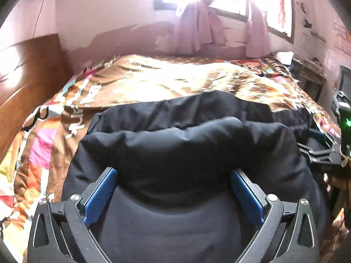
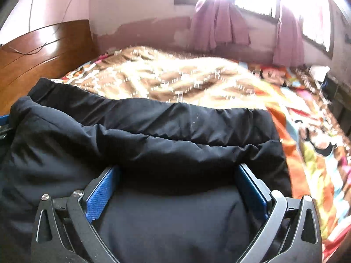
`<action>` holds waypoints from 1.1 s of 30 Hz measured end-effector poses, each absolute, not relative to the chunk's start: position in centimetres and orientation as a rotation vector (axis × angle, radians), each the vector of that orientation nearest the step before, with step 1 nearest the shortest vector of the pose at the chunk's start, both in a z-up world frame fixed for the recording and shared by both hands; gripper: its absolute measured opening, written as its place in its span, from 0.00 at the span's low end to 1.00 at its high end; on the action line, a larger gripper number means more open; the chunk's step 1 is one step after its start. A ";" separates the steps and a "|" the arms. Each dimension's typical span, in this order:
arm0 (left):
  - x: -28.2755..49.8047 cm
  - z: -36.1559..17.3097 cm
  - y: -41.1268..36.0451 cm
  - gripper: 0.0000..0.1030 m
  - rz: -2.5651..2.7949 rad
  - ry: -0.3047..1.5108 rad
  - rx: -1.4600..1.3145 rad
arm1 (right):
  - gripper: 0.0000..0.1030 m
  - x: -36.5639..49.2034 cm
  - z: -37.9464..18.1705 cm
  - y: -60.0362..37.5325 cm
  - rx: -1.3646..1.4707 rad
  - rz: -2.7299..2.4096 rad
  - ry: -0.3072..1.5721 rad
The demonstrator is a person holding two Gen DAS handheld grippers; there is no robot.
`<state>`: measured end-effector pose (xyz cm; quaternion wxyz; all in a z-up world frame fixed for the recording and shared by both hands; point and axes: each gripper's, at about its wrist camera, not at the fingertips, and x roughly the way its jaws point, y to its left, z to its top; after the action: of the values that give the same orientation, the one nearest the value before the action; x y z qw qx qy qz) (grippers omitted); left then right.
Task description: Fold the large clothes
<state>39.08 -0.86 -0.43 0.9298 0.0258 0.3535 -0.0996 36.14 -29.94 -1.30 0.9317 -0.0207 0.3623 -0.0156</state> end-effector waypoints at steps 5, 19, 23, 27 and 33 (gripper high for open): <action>41.7 -2.2 -1.0 1.00 -0.257 0.810 0.044 | 0.99 37.8 -2.8 -31.2 0.022 0.001 0.784; 43.4 -4.7 0.1 1.00 -0.327 0.813 -0.070 | 0.99 37.7 -5.4 -32.3 0.081 0.005 0.738; 43.4 -4.9 0.1 1.00 -0.327 0.800 -0.074 | 0.99 37.8 -5.7 -32.2 0.075 -0.004 0.719; 43.5 -5.3 0.4 1.00 -0.339 0.787 -0.096 | 1.00 37.9 -5.8 -32.3 0.082 -0.003 0.706; 43.9 -5.8 0.6 1.00 -0.349 0.774 -0.119 | 1.00 38.3 -6.3 -32.5 0.101 0.009 0.707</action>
<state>43.86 0.58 -5.78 0.9095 -0.0579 0.3753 -0.1692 38.33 -32.48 -6.28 0.9369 0.0494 0.3460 0.0046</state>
